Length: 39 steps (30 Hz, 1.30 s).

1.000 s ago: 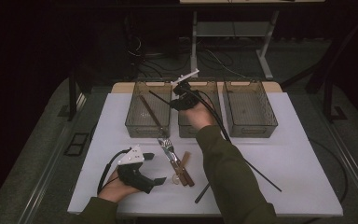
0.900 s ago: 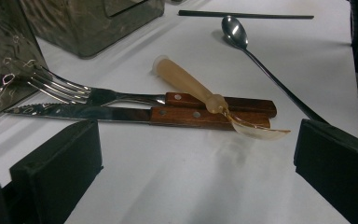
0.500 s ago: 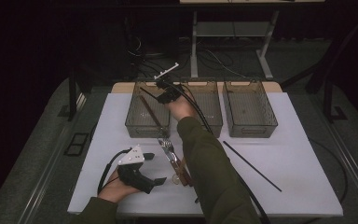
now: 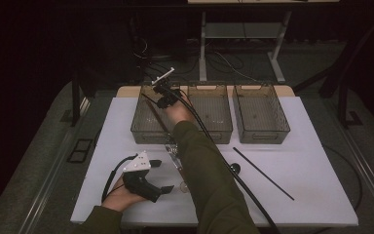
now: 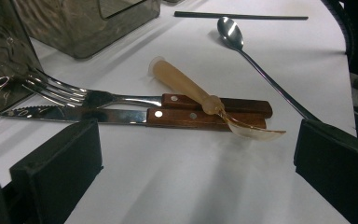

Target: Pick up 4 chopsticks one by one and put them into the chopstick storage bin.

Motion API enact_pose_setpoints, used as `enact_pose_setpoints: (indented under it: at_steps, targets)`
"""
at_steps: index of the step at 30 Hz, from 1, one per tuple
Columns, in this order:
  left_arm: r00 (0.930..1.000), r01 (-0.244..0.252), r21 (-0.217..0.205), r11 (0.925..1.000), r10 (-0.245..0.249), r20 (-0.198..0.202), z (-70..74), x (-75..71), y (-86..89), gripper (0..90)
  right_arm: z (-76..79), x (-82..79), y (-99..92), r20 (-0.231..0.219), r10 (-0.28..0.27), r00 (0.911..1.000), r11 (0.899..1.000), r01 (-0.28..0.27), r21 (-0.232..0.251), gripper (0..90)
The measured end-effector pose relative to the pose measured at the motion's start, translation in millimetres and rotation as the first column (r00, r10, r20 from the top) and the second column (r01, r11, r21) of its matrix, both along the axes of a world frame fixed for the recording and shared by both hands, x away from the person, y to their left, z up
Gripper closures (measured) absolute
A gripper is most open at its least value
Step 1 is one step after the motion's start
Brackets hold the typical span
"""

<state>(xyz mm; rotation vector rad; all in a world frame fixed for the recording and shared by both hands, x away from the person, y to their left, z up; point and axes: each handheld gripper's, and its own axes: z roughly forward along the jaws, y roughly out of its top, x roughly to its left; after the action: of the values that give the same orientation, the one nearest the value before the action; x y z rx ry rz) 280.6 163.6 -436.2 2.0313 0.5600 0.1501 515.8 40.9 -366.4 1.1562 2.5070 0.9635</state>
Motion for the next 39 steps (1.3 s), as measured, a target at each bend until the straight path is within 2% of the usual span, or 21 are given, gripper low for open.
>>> enact_pose_setpoints:
  at_steps: [3, 5, 13, 16, 21, 23, 28, 30, 35, 39]
  targets:
    - [1.0000, 0.007, 0.004, 1.0000, -0.007, -0.004, -0.6, 0.3, -0.8, 0.0, -1.1, -0.5, 3.0, 0.007, 0.003, 1.0000, 1.000, -0.003, -0.007, 83.7]
    - [0.9999, 0.005, 0.001, 1.0000, -0.005, -0.010, -0.6, -0.3, -1.1, 0.0, -0.2, -0.7, 2.4, 0.011, 0.001, 0.9999, 1.000, -0.001, 0.008, 76.4]
    - [1.0000, 0.003, 0.003, 1.0000, -0.003, -0.008, -0.5, 0.0, -0.6, 0.0, 10.5, -6.6, -3.5, 0.028, 0.016, 0.9995, 1.000, -0.016, 0.024, 64.6]
    - [1.0000, 0.002, -0.001, 1.0000, -0.002, -0.008, -0.9, 0.5, -0.2, 0.0, 15.8, -12.8, -8.8, 0.033, 0.034, 0.9989, 0.998, -0.035, 0.046, 60.5]
    - [1.0000, -0.007, -0.006, 1.0000, 0.007, -0.006, -0.9, 1.9, 1.6, 0.0, 21.2, -27.6, -26.9, 0.034, 0.060, 0.9976, 0.994, -0.063, 0.092, 52.2]
    - [1.0000, -0.005, 0.001, 1.0000, 0.005, -0.005, -0.7, 1.4, 1.9, 0.0, 22.3, -32.6, -36.1, 0.012, 0.078, 0.9969, 0.989, -0.079, 0.125, 48.7]
    - [1.0000, -0.005, -0.005, 1.0000, 0.005, -0.007, -0.7, 0.9, 1.0, 0.0, 25.0, -51.0, -56.6, 0.044, 0.128, 0.9908, 0.983, -0.133, 0.130, 41.0]
    - [1.0000, -0.004, 0.006, 1.0000, 0.004, -0.007, -0.6, 0.0, 1.5, 0.0, 24.9, -58.1, -65.0, 0.055, 0.135, 0.9894, 0.983, -0.140, 0.121, 39.3]
    - [0.9999, -0.010, -0.009, 0.9999, 0.010, -0.005, -0.1, -0.7, 2.3, 0.0, 22.1, -74.0, -88.8, 0.071, 0.150, 0.9861, 0.977, -0.159, 0.143, 36.7]
    - [0.9999, -0.012, -0.003, 0.9999, 0.012, -0.008, -0.8, -0.7, 1.6, 0.0, 20.3, -85.0, -107.6, 0.086, 0.163, 0.9829, 0.973, -0.174, 0.152, 35.2]
